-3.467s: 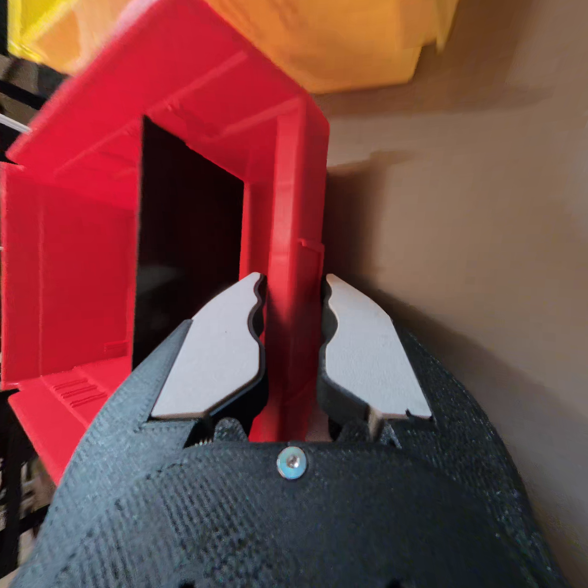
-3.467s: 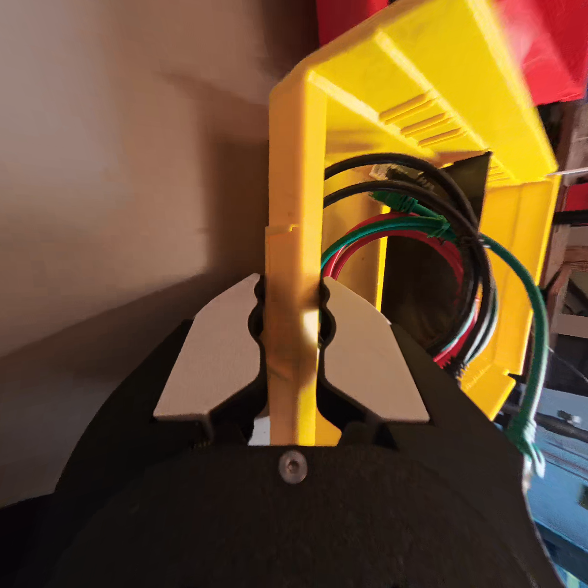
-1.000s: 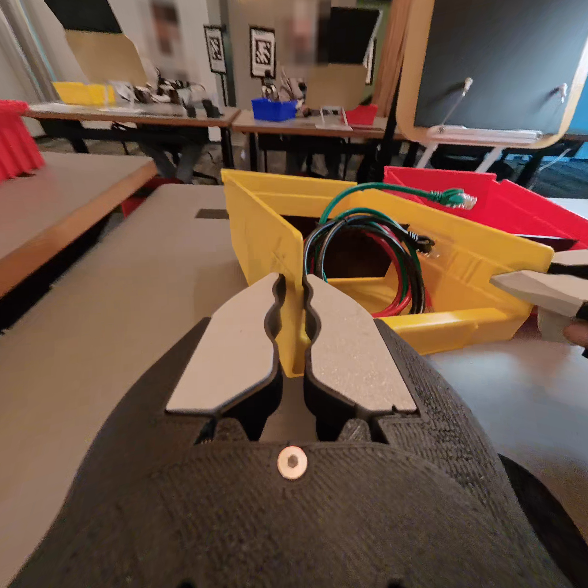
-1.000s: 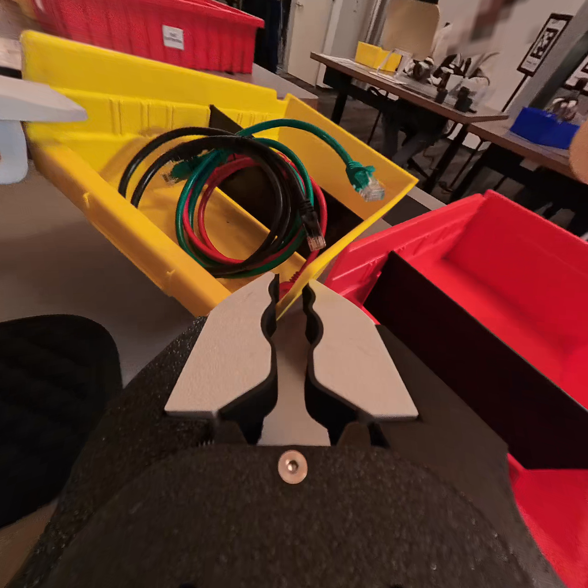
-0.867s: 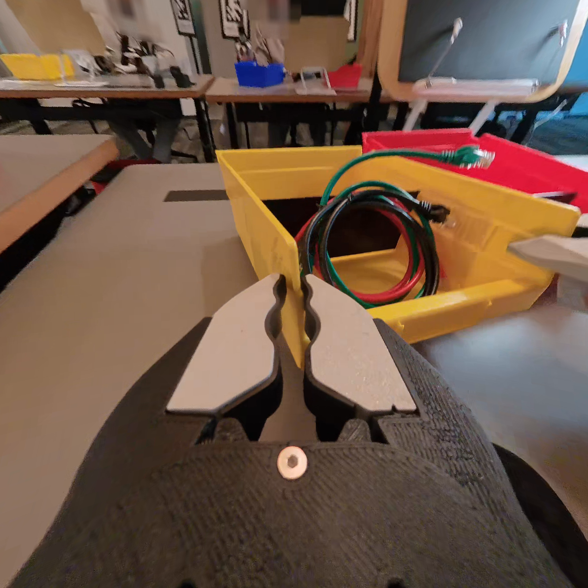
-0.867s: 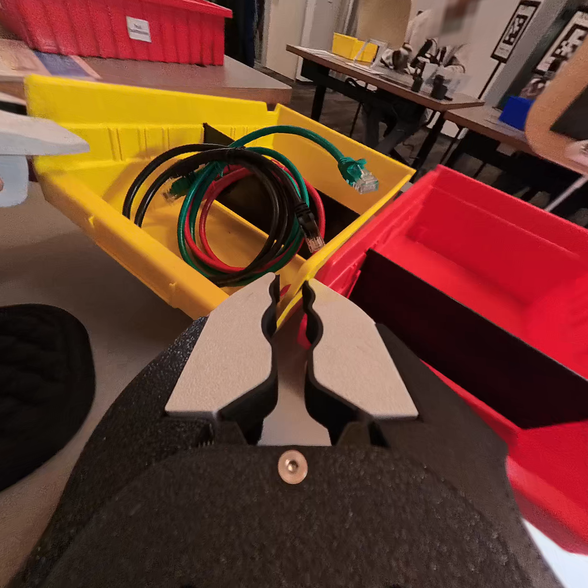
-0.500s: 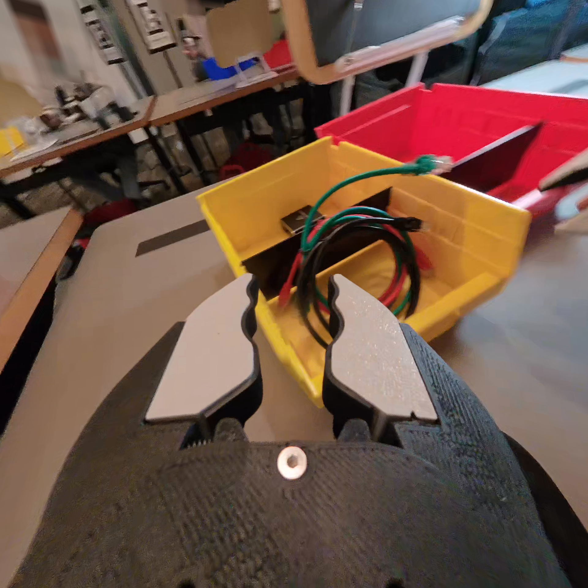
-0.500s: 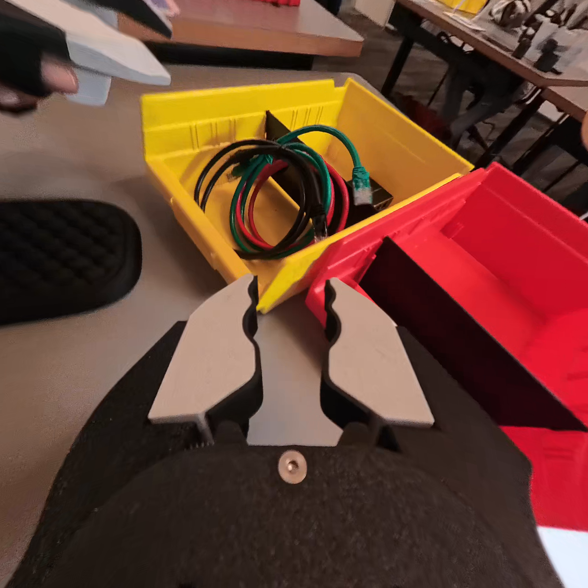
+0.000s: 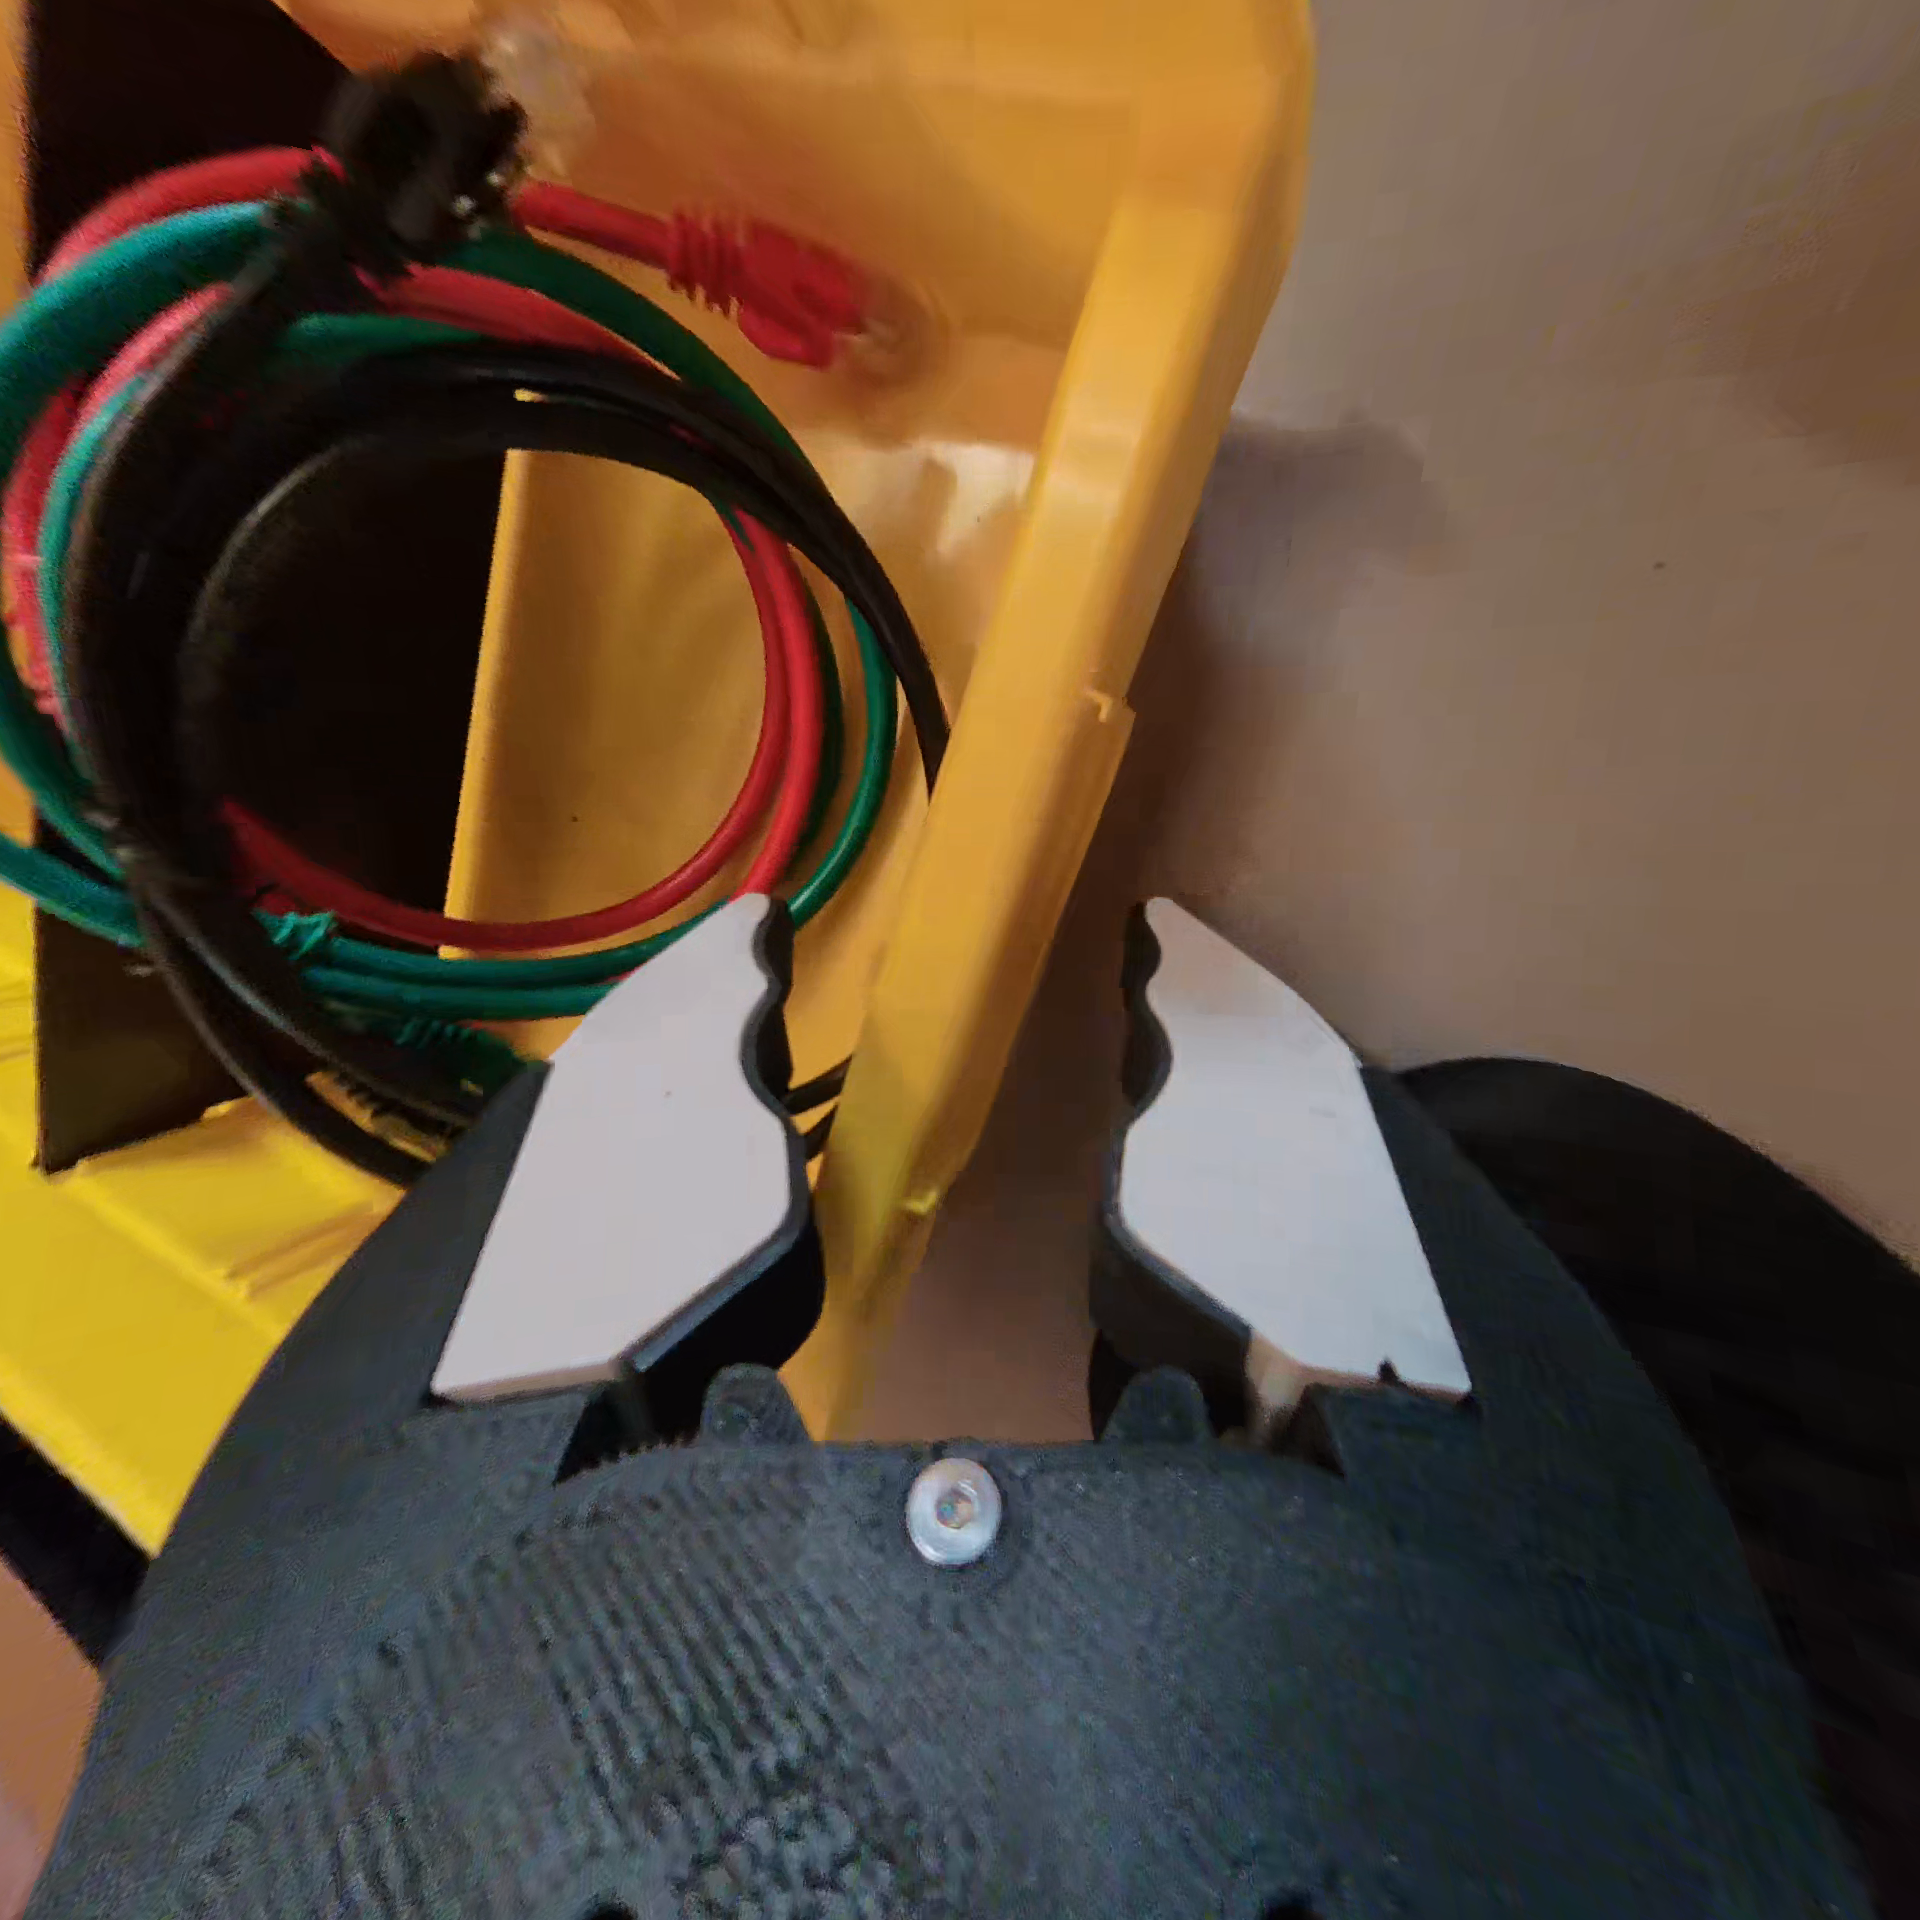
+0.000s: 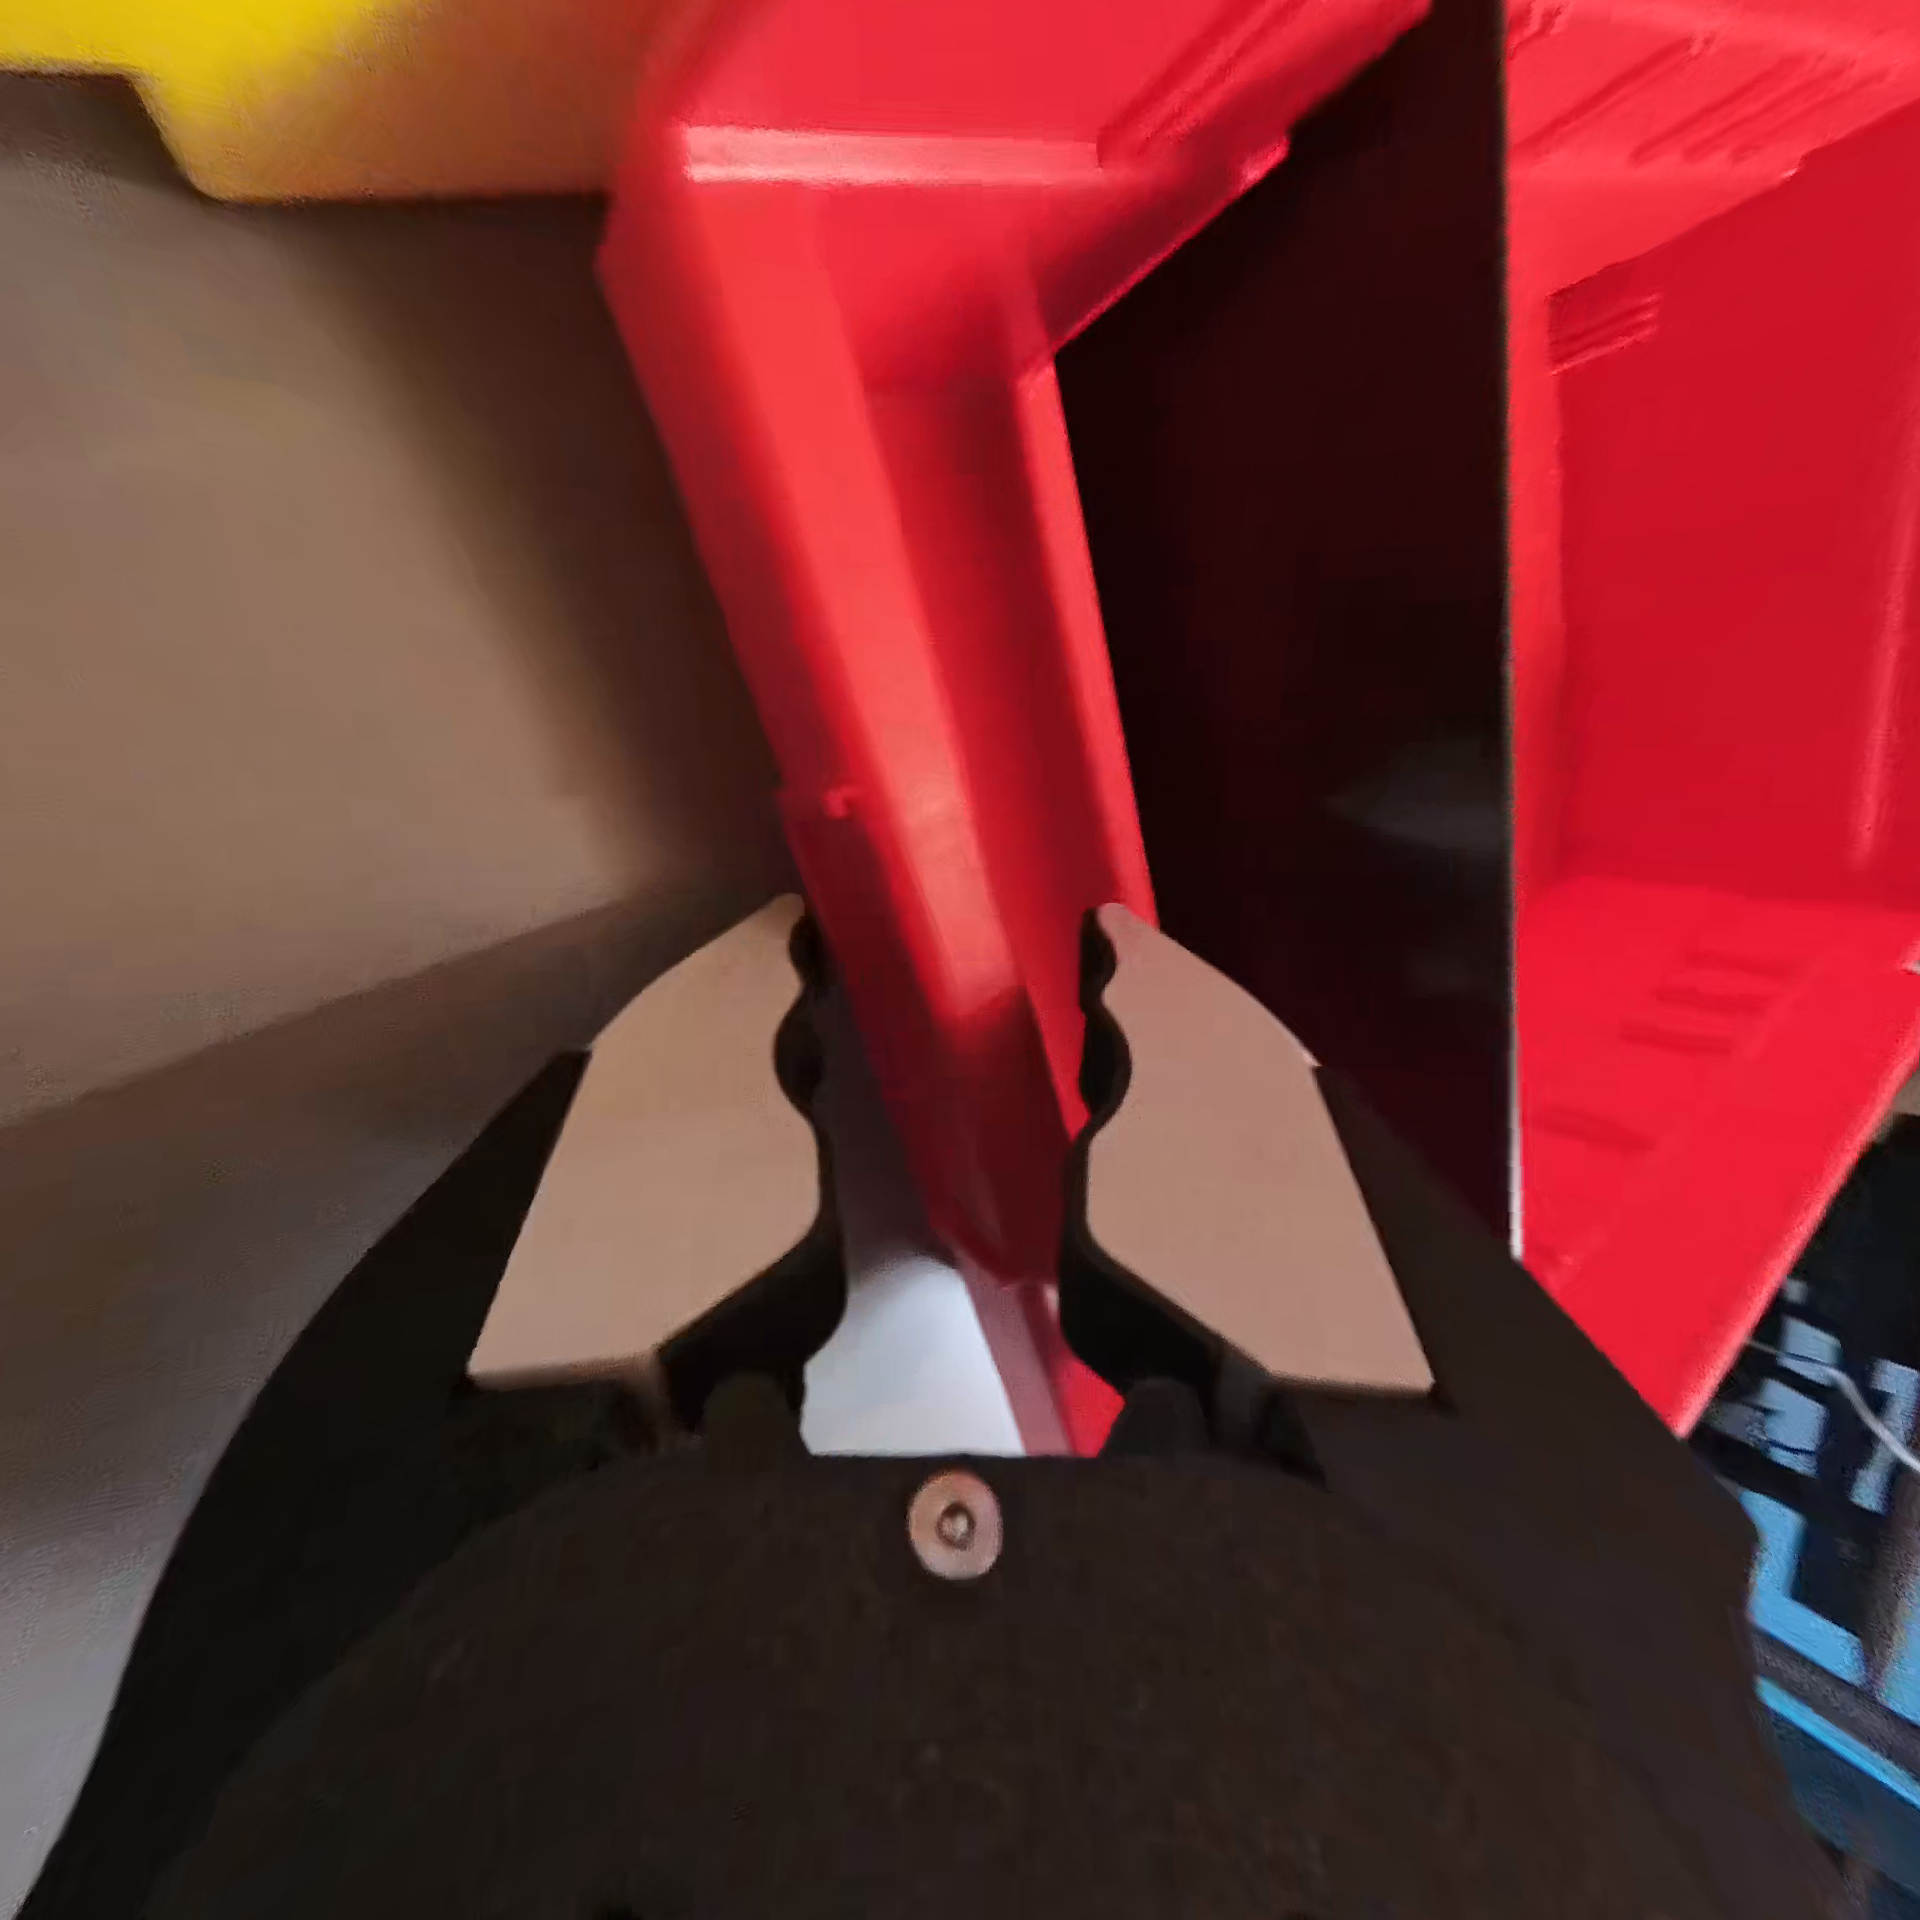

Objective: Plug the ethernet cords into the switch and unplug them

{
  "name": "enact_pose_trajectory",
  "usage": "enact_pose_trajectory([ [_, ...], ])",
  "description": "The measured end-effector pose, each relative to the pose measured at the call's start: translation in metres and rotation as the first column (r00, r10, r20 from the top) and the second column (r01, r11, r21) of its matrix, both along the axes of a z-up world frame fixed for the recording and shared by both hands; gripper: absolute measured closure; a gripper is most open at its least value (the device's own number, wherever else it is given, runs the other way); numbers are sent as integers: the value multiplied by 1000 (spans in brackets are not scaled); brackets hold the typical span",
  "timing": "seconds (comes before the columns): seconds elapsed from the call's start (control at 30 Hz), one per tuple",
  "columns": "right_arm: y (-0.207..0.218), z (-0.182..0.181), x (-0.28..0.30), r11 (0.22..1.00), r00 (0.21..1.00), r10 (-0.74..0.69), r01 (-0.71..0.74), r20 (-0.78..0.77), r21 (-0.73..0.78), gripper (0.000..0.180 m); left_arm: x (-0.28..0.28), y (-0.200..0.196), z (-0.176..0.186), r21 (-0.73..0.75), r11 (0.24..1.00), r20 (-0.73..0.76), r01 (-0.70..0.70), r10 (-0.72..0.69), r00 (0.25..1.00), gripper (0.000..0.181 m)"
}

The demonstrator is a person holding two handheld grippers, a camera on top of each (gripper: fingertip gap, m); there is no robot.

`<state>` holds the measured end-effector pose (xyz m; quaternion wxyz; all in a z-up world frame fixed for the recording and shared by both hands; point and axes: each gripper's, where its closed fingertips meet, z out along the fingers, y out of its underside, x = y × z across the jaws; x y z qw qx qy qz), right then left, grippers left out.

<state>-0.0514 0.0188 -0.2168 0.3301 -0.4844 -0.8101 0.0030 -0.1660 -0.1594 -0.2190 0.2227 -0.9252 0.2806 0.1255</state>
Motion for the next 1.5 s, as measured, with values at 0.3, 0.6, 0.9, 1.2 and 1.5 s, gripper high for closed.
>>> enact_pose_trajectory([
  [0.3,5,3,64,994,997,-68,64,45,87,145,9,8,-6,62,998,3,3,-3,1000,147],
  [0.6,17,3,194,959,964,-264,262,9,106,142,-2,0,-5,109,994,9,-9,8,1000,146],
  [0.9,107,3,212,910,927,-374,368,-5,193,147,-26,34,-5,121,992,6,-40,39,999,146],
  [1.2,179,3,201,893,915,-402,391,5,221,148,-64,70,-6,112,990,23,-85,83,996,146],
  [1.5,159,16,202,903,909,-404,414,-102,116,134,-63,72,1,178,977,59,-120,111,992,140],
])
